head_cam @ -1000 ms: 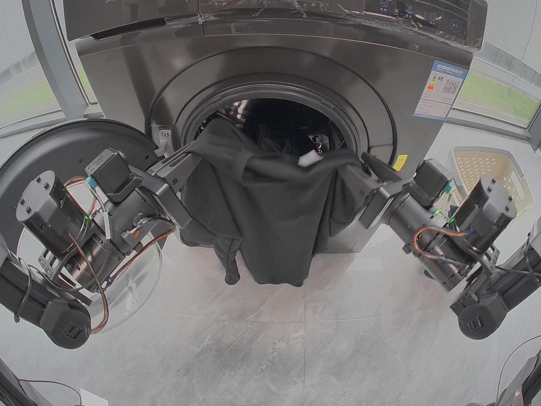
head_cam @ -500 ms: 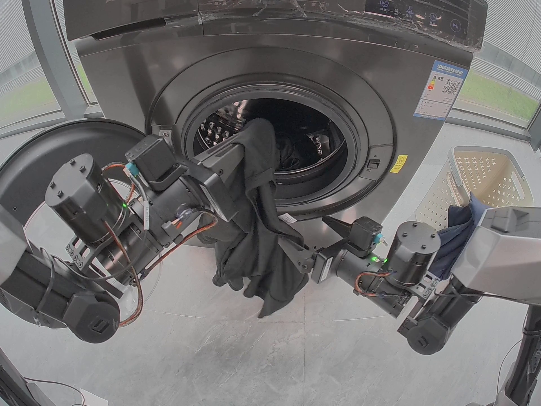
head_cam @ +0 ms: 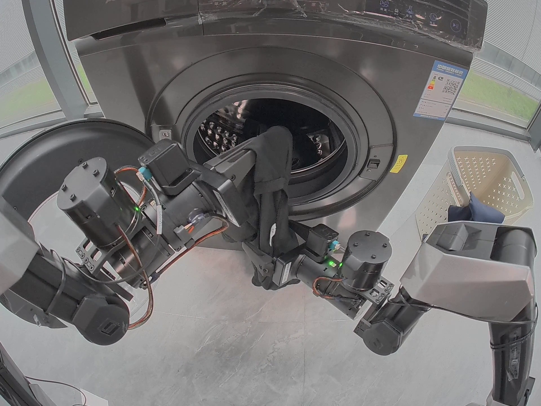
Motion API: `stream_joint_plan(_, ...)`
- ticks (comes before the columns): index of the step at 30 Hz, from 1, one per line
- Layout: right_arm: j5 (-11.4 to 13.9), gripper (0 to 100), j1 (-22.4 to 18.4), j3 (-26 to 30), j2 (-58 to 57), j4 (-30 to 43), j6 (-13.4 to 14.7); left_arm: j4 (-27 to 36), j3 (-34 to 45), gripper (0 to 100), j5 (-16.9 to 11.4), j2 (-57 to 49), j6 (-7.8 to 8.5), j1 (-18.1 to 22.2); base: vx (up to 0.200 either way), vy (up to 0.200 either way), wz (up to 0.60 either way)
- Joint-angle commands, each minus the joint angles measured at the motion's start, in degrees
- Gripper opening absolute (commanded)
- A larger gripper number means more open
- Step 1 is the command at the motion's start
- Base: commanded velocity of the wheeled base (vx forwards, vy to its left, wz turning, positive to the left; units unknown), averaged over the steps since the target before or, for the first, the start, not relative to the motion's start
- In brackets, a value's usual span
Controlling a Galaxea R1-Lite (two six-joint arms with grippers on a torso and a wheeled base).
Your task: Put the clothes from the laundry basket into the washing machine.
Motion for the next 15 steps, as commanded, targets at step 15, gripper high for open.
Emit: stream_joint_plan(15,-2.4,100,-2.2,-14.8,12.2,1.0,-0.6,0.0,-0.5,0,0.1,-2.2,-0.12,-1.0,0.0,0.0,0.0)
